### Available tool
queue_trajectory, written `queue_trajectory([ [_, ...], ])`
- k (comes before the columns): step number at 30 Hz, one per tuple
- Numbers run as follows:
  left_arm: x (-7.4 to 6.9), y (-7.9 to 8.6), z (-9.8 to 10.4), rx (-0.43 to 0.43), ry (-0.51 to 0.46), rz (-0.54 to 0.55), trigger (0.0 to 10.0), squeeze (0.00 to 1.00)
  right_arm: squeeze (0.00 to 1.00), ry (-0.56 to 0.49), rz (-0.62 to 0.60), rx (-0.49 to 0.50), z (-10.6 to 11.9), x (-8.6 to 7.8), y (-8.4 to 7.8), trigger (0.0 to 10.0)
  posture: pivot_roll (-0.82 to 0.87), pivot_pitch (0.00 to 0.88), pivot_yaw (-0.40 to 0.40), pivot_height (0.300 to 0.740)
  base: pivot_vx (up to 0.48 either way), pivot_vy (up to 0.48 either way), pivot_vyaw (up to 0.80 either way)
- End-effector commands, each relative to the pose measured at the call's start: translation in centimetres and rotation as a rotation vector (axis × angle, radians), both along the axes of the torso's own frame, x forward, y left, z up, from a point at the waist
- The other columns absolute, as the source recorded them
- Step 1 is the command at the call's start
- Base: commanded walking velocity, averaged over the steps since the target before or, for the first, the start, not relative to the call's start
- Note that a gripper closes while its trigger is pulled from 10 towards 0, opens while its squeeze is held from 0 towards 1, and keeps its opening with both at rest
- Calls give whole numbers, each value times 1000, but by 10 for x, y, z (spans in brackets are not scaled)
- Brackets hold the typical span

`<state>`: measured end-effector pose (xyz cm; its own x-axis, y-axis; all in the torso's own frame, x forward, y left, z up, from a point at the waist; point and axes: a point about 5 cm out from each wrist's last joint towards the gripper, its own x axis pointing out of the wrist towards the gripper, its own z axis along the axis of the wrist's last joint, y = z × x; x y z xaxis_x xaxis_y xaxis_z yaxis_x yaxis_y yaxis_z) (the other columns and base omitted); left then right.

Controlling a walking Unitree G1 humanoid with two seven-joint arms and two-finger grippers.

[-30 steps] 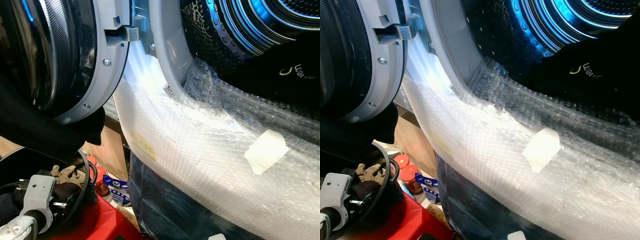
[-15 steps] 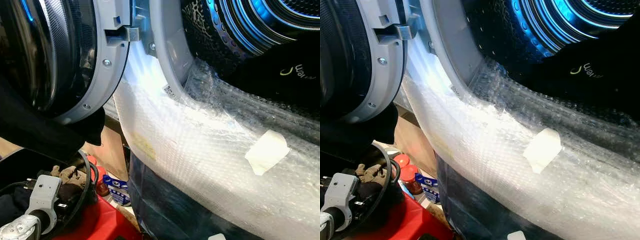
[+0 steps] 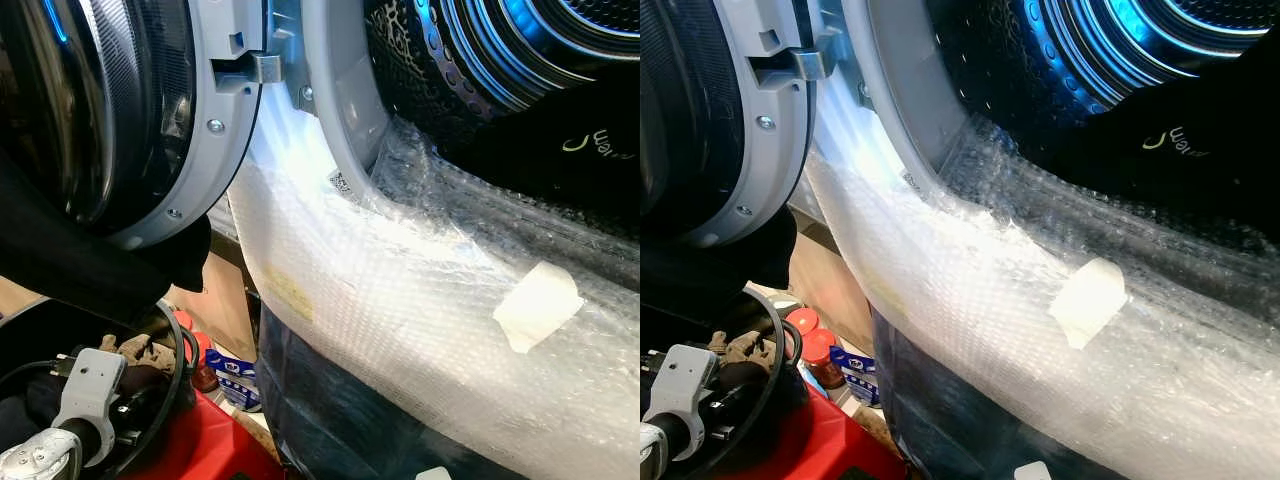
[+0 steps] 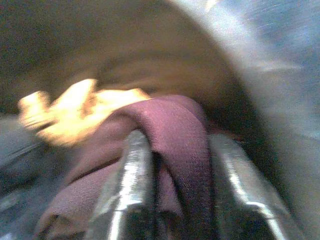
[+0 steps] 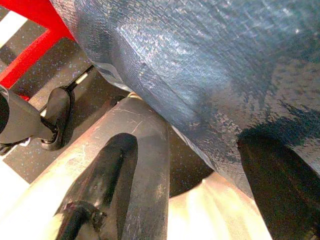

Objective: Clothes washing

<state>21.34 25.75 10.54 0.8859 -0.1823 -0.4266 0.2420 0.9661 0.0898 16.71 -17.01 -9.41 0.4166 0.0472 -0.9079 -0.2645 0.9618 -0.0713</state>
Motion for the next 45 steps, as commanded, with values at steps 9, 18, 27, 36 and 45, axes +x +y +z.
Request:
queue_trajectory([
  [9, 1, -25, 66, -192, -141, -325, 0, 0, 0, 108, 31, 4, -10, -24, 3, 10000, 194, 163, -18, 740, 0, 0, 0],
  [18, -3, -46, 103, -296, -166, -566, 0, 0, 0, 105, 21, 15, -10, -24, 7, 10000, 192, 150, -3, 740, 0, 0, 0],
  [27, 8, -16, 74, -16, -67, -291, 10000, 0, 0, 118, 38, 13, -12, -28, 9, 10000, 201, 130, 4, 740, 0, 0, 0],
  [36, 12, 50, 66, 71, -97, 257, 10000, 1000, 0, 112, 57, 9, -11, -25, 10, 10000, 214, 117, 4, 740, 0, 0, 0],
  [45, 9, 57, 34, 7, -98, 503, 10000, 1000, 0, 109, 73, 5, -10, -24, 10, 10000, 213, 100, 2, 740, 0, 0, 0],
])
